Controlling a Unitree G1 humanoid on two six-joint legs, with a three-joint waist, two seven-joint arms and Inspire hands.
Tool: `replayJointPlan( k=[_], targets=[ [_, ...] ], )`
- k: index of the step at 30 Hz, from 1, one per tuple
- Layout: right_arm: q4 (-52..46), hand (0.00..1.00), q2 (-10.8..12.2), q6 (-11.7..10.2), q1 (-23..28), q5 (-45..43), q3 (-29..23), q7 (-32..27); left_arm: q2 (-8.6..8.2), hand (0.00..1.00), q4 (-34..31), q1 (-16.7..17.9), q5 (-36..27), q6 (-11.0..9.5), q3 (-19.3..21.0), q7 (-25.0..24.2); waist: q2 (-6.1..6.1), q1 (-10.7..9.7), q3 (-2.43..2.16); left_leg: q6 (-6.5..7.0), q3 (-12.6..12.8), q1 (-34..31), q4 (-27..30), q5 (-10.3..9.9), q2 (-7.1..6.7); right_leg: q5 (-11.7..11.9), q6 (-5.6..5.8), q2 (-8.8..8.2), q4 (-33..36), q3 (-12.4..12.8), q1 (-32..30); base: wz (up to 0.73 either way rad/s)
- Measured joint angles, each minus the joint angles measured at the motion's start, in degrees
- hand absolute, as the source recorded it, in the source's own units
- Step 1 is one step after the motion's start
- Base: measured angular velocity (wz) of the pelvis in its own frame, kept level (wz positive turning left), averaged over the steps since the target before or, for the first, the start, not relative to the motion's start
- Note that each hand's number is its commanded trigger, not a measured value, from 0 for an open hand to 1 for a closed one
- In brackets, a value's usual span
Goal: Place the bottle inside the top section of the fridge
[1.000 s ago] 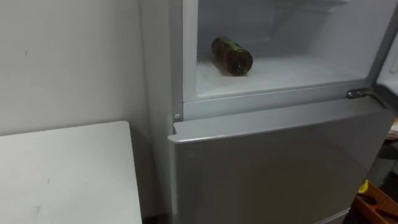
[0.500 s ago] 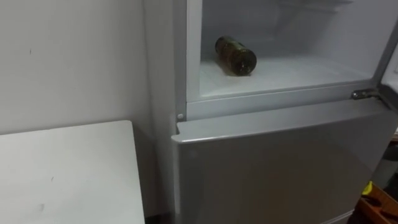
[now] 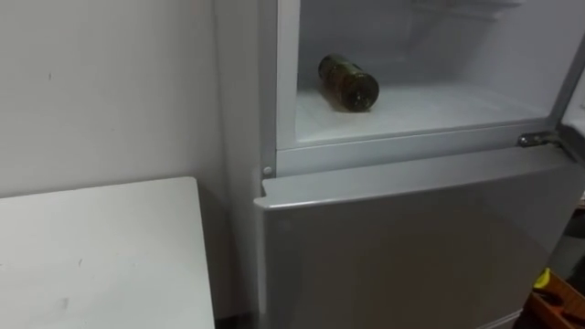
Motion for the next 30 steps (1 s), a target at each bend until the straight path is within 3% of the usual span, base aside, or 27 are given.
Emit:
replayJointPlan(
  k=[3,12,21,30],
  targets=[
    [-1.0,0.0,0.0,0.0,0.0,0.0,1.8,1.9,-0.01,0.0,0.0,-1.3,0.0,0.0,-0.3,0.1,-0.07,0.2,0.28,0.0,0.0,-0.2,0.2,0.0,0.05,0.0,-0.02,0.02,0.1,0.0,-0.1,0.0],
    [-5.1,0.0,0.1,0.0,-1.5,0.1,3.7,4.2,-0.01,0.0,0.1,-2.0,0.5,-0.1,-0.5,0.4,-0.04,1.5,0.33,0.01,0.0,-0.3,0.1,0.0,0.06,0.2,-0.1,0.15,-0.1,-0.1,0.2,0.0],
    [-8.6,0.0,0.8,0.1,-3.8,0.1,7.8,8.4,-0.03,0.0,0.3,-2.1,0.9,0.1,-1.7,0.3,0.89,3.3,0.27,0.01,-0.3,-0.3,0.1,0.0,0.1,0.4,-0.12,0.12,-0.1,-0.6,0.4,0.02],
    [-8.8,0.0,0.8,1.3,-7.3,-0.2,10.4,12.7,-0.31,0.0,0.5,-2.0,1.1,2.1,-2.0,0.9,1.23,4.3,0.25,0.0,-1.7,-0.5,0.1,0.0,0.08,0.4,-0.15,0.08,-0.3,-1.9,1.1,0.09]
  ],
)
